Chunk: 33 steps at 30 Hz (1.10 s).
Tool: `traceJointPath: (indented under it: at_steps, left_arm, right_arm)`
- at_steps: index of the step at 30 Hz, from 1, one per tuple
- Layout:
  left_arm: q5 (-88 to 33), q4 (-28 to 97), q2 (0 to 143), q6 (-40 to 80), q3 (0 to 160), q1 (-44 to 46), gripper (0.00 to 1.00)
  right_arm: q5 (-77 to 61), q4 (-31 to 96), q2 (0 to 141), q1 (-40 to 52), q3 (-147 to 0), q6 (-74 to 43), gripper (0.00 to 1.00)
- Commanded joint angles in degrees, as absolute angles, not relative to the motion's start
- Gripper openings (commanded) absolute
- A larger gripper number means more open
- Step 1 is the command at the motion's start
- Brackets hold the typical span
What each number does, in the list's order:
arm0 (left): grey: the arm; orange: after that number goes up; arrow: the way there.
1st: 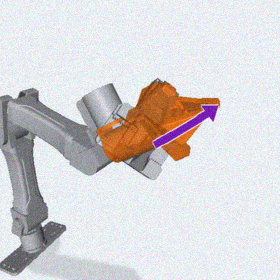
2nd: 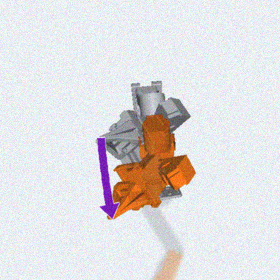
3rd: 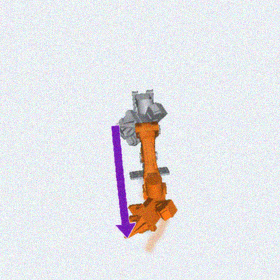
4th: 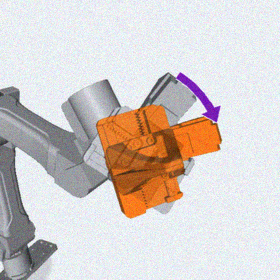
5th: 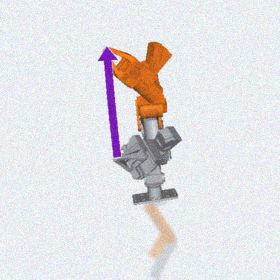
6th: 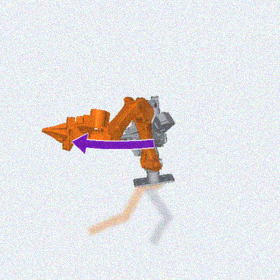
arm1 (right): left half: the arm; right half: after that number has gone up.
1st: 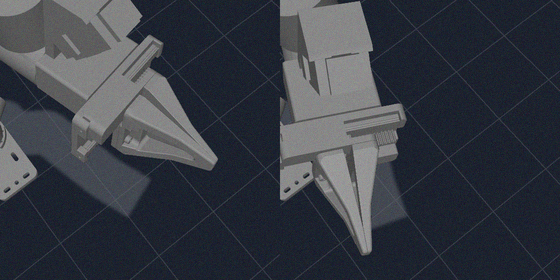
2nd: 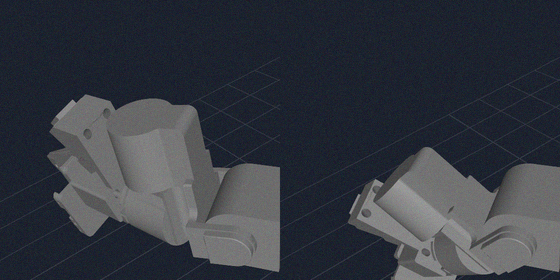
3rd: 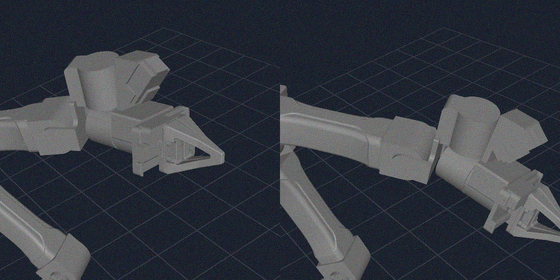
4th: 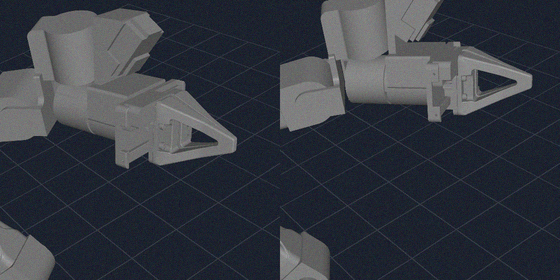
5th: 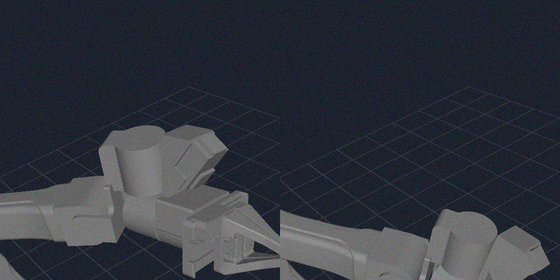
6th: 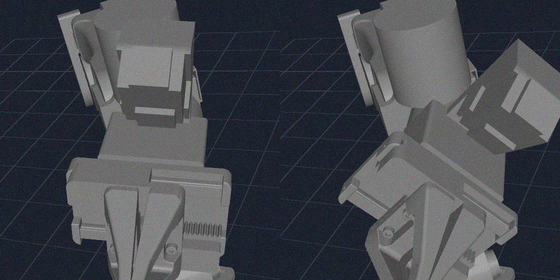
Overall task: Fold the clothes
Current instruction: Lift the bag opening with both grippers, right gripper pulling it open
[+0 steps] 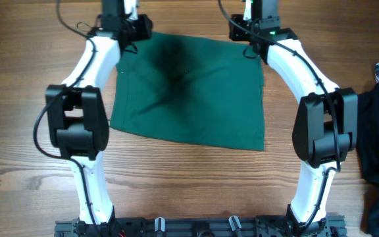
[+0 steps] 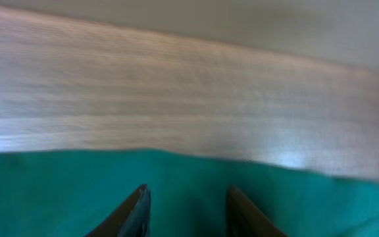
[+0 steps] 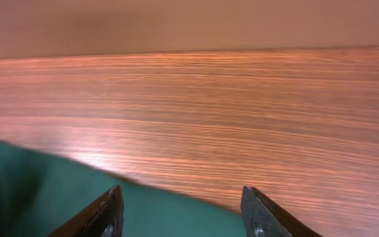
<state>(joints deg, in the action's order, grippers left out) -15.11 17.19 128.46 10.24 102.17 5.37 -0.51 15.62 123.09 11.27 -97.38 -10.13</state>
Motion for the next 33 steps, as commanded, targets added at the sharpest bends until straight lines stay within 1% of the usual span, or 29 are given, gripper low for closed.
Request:
traceJointPath:
  at_steps: [1,3,4,6,9,12,14,16,25,29,31,32,33]
  left_arm:
    - [-10.96,21.65,130.65,6.20,102.39,8.12,0.37]
    - [-10.96,23.29,130.65,6.24,102.39,8.56,0.37]
    - [-10.76,24.91,130.74,6.22,102.39,8.58,0.37]
    - [-10.76,28.58,131.22,6.22,102.39,8.58,0.37]
    - [-10.33,30.17,131.28,6.26,102.39,8.58,0.37]
    - [-9.89,32.25,131.28,6.39,102.39,8.60,0.36]
    - [-8.88,34.20,131.28,6.39,102.37,8.58,0.36]
    - [-7.79,35.62,131.66,6.39,102.32,8.58,0.36]
    - [-7.77,36.47,134.54,6.39,102.32,8.58,0.36]
    - [-6.90,36.47,134.54,6.39,102.32,8.58,0.36]
    - [-6.85,36.38,134.54,6.39,102.32,8.58,0.36]
    - [-6.72,36.23,134.54,6.39,102.32,8.58,0.36]
    - [-6.72,35.83,134.54,6.39,102.32,8.58,0.36]
  right_arm:
    - [0.27,19.84,124.31,5.96,-97.71,-13.69,0.59]
    - [-1.56,22.55,124.60,3.51,-97.71,-13.47,0.60]
    - [-3.01,24.36,125.16,1.98,-97.71,-13.32,0.64]
    - [-6.39,26.22,126.19,-0.34,-97.71,-11.53,0.68]
    - [-23.00,27.05,129.67,-4.78,-97.71,-10.37,0.68]
    - [-29.89,27.33,131.85,-5.21,-97.69,-3.11,0.68]
    - [-30.39,27.16,131.92,-4.95,-97.69,-0.27,0.69]
    - [-30.96,26.00,131.98,-4.89,-97.67,-0.25,0.69]
    - [-36.56,20.56,134.72,-4.29,-97.67,-3.22,0.68]
    - [-37.43,18.11,136.73,-4.29,-97.67,-7.18,0.67]
    - [-40.42,15.84,137.16,-4.29,-97.67,-8.25,0.67]
    - [-40.84,15.09,137.16,-4.29,-97.67,-9.65,0.63]
    - [-41.10,14.35,137.16,-4.08,-97.67,-10.68,0.61]
